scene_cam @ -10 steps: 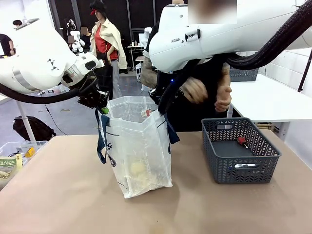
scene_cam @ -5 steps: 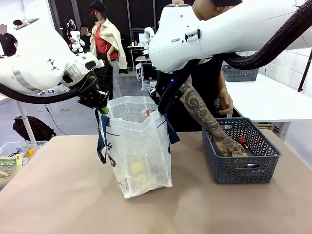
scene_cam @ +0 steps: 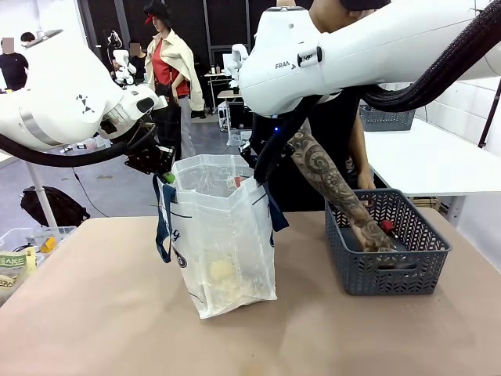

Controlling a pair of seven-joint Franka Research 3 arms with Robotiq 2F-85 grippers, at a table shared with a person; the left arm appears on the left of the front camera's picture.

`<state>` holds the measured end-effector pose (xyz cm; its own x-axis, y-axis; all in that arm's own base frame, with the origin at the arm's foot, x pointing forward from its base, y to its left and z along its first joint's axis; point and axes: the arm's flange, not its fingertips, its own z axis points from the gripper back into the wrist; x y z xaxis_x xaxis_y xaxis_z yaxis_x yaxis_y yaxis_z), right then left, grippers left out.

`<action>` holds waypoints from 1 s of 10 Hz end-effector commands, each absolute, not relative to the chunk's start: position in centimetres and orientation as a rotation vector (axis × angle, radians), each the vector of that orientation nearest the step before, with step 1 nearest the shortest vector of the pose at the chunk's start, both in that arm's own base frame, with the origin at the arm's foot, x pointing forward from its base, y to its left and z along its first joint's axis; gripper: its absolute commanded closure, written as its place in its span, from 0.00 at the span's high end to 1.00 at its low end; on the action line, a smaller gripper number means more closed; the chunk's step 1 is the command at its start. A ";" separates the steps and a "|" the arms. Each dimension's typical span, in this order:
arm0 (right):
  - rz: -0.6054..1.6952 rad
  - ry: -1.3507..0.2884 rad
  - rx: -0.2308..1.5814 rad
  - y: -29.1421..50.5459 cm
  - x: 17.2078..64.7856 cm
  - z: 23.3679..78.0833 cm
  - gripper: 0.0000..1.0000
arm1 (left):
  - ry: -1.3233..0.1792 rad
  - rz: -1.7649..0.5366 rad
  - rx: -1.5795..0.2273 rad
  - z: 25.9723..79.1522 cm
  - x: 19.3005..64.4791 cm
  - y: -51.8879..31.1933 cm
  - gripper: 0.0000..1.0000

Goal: Transfer purchased items from the store into the shopping bag.
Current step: Move the Reusable shopping bag to the right side of the table.

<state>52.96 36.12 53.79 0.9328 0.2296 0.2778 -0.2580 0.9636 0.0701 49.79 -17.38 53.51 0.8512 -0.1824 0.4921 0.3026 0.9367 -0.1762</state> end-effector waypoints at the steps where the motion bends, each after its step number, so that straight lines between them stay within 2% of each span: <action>1: 0.261 -0.262 0.125 35.9 53.0 53.9 0.00 | -0.492 -0.245 -0.266 53.7 49.5 -17.2 0.00; 10: 0.261 -0.262 0.125 35.9 53.0 53.9 0.00 | -0.492 -0.245 -0.266 53.7 49.5 -17.2 0.00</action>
<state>52.96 36.12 53.79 0.9328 0.2296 0.2778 -0.2580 0.9636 0.0701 49.79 -17.38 53.51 0.8512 -0.1824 0.4922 0.3026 0.9367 -0.1762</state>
